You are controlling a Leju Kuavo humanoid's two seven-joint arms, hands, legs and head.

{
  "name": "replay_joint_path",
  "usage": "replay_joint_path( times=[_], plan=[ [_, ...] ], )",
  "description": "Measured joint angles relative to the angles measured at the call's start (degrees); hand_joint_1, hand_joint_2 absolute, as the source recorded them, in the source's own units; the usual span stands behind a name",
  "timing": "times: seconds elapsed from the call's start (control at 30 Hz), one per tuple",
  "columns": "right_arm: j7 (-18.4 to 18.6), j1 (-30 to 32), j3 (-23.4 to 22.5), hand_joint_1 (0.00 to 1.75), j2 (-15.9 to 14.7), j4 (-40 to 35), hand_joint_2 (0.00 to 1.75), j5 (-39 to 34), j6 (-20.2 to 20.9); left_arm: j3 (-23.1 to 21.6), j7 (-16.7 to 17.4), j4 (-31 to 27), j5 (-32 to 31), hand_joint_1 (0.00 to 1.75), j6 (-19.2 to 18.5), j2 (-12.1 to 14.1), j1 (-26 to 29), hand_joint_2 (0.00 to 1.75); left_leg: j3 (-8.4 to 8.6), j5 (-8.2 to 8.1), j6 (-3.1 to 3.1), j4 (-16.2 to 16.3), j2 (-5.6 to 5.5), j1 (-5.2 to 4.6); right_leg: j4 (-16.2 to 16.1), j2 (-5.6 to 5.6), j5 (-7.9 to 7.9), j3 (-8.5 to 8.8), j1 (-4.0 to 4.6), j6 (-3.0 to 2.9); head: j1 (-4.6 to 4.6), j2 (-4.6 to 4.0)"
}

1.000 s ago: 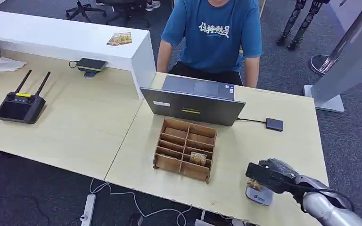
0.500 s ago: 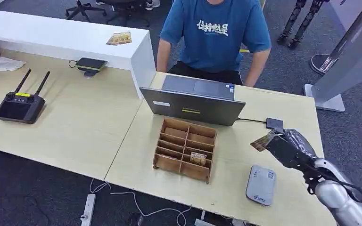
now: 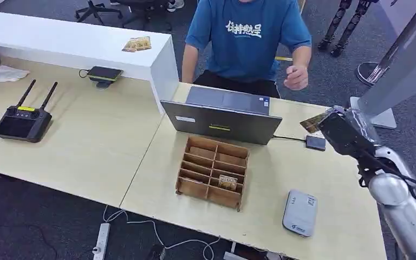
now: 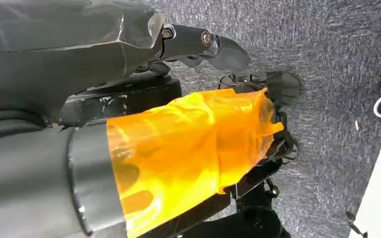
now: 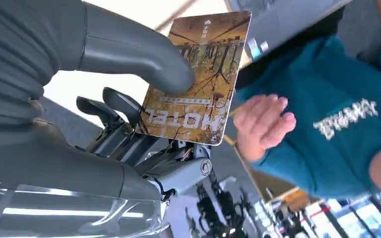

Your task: Pass the card to the sensor for recognition and then transmit it.

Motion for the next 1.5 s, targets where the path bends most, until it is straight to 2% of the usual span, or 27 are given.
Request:
replay_joint_path(
  times=[0.2, 0.47, 0.6, 0.83, 0.87, 0.9, 0.93, 1.2, 1.5],
  plan=[
    [2.1, -8.1, 0.4, 1.75, 5.0, 7.0, 1.75, 2.0, -0.4, -0.3, 1.0, 0.0, -1.1, 0.0, -0.2, 0.1, -0.2, 0.0, -0.02, 0.04, 0.0, 0.0, 0.01, 0.01, 0.1, 0.02, 0.0, -0.06, 0.0, -0.01, -0.02, 0.0],
    [5.2, -17.3, 1.6, 1.75, 12.7, 15.9, 1.75, 8.4, -3.2, -1.8, 2.3, 0.0, -2.9, 0.0, -1.2, 0.4, -0.8, 0.0, -0.04, 0.06, -0.03, 0.0, -0.01, 0.01, 0.1, 0.0, 0.0, -0.11, 0.01, -0.01, 0.0, 0.0],
    [6.4, -19.9, 2.0, 1.75, 15.4, 19.4, 1.75, 9.9, -3.4, -2.6, 2.9, 0.0, -3.5, 0.0, -1.2, 0.5, -0.9, 0.0, -0.04, 0.07, -0.03, 0.0, -0.01, 0.01, 0.1, 0.01, 0.0, -0.12, 0.01, -0.01, 0.0, 0.0],
    [7.2, -22.1, 2.6, 1.75, 18.5, 24.9, 1.75, 12.9, -4.4, -3.7, 4.1, 0.0, -4.2, 0.0, -1.5, 0.7, -1.1, 0.0, -0.05, 0.07, -0.03, 0.0, -0.02, 0.01, 0.1, -0.01, 0.0, -0.12, 0.0, -0.01, 0.02, 0.0],
    [7.1, -22.3, 2.6, 1.62, 18.8, 25.5, 1.75, 13.2, -4.5, -3.9, 4.2, 0.0, -4.2, 0.0, -1.5, 0.7, -1.1, 0.0, -0.05, 0.07, -0.03, 0.0, -0.03, 0.01, 0.1, -0.01, 0.0, -0.12, 0.0, -0.01, 0.0, 0.0],
    [7.1, -22.4, 2.6, 1.62, 19.1, 26.1, 1.75, 13.3, -4.6, -4.0, 4.2, 0.0, -4.2, 0.0, -1.5, 0.7, -1.1, 0.0, -0.05, 0.07, -0.03, 0.0, -0.03, 0.01, 0.1, -0.02, 0.0, -0.12, 0.0, -0.01, 0.0, 0.0],
    [6.9, -22.4, 2.6, 0.0, 19.3, 26.6, 1.75, 13.6, -4.6, -4.1, 4.3, 0.0, -4.2, 0.0, -1.5, 0.7, -1.1, 0.0, -0.04, 0.07, -0.03, 0.0, -0.04, 0.01, 0.1, -0.02, 0.0, -0.12, 0.0, -0.01, 0.0, 0.0],
    [6.4, -22.4, 2.0, 0.0, 20.2, 28.5, 1.75, 15.2, -5.2, -4.3, 4.6, 0.0, -4.2, 0.0, -1.7, 0.9, -1.2, 0.0, -0.05, 0.07, -0.03, 0.0, -0.02, 0.01, 0.1, -0.01, 0.0, -0.13, 0.0, -0.01, 0.02, 0.0],
    [4.4, -20.8, -0.2, 0.0, 20.2, 27.3, 1.75, 18.3, -6.2, -4.3, 4.5, 0.0, -3.9, 0.0, -1.6, 0.9, -1.2, 0.0, -0.03, 0.07, -0.03, 0.0, 0.0, 0.01, 0.1, 0.03, 0.0, -0.17, 0.01, -0.01, 0.02, 0.0]
  ],
)
